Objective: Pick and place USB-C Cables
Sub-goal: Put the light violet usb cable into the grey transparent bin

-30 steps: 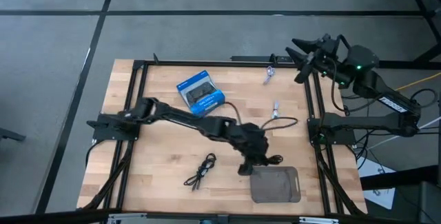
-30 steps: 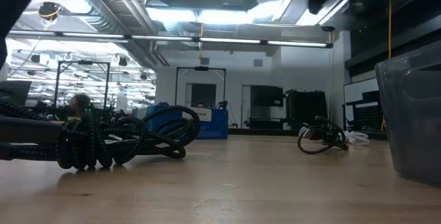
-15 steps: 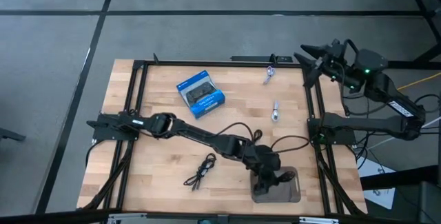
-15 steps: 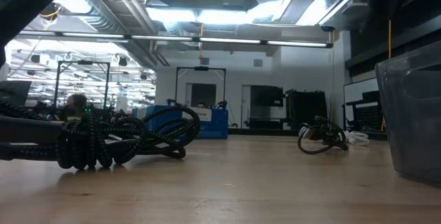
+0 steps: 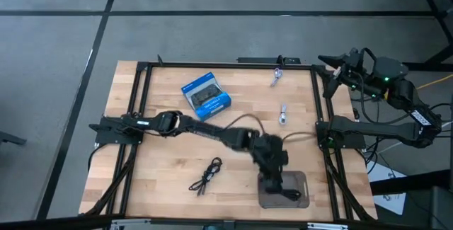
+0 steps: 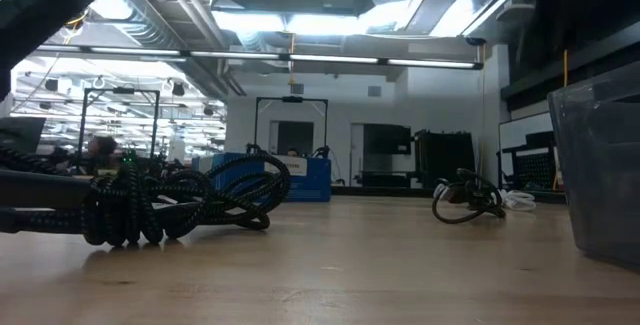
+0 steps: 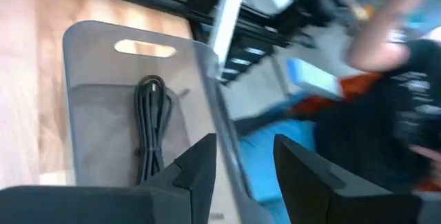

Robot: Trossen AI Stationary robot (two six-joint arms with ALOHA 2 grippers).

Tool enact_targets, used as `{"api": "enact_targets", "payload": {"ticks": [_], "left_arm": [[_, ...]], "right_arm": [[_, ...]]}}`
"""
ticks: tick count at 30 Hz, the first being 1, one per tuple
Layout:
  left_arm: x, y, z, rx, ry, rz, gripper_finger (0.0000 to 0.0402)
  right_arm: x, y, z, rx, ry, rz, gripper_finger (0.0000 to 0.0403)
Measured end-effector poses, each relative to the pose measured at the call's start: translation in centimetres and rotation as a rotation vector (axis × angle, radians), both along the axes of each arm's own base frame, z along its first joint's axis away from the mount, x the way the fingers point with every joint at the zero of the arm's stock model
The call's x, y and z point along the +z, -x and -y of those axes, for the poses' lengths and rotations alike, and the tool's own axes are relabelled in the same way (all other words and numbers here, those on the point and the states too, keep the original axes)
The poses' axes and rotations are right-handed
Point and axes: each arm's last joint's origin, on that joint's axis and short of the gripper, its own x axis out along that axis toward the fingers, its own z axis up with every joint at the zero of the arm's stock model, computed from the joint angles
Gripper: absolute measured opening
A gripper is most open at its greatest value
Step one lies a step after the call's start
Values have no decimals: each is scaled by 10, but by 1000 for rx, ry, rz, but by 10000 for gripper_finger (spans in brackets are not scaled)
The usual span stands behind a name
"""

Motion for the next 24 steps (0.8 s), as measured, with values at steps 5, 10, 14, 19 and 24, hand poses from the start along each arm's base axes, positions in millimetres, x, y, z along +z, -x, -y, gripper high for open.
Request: {"api": "enact_targets", "payload": {"ticks": [5,10,14,19,24], "left_arm": [[14,0,-38,-116,147,-71,135],[21,9,-78,-189,250,-198,135],[30,29,-120,-210,269,-287,135],[23,69,-172,-145,155,-483,135],[29,116,-221,-13,-227,-751,135]], "right_arm": [[-13,9,-3,-19,-121,-63,204],[-22,11,-4,-37,-198,-120,204],[-33,5,-2,-54,-229,-143,204],[-56,-7,7,-197,-213,-168,204],[-90,-25,18,-360,-261,-80,204]]}}
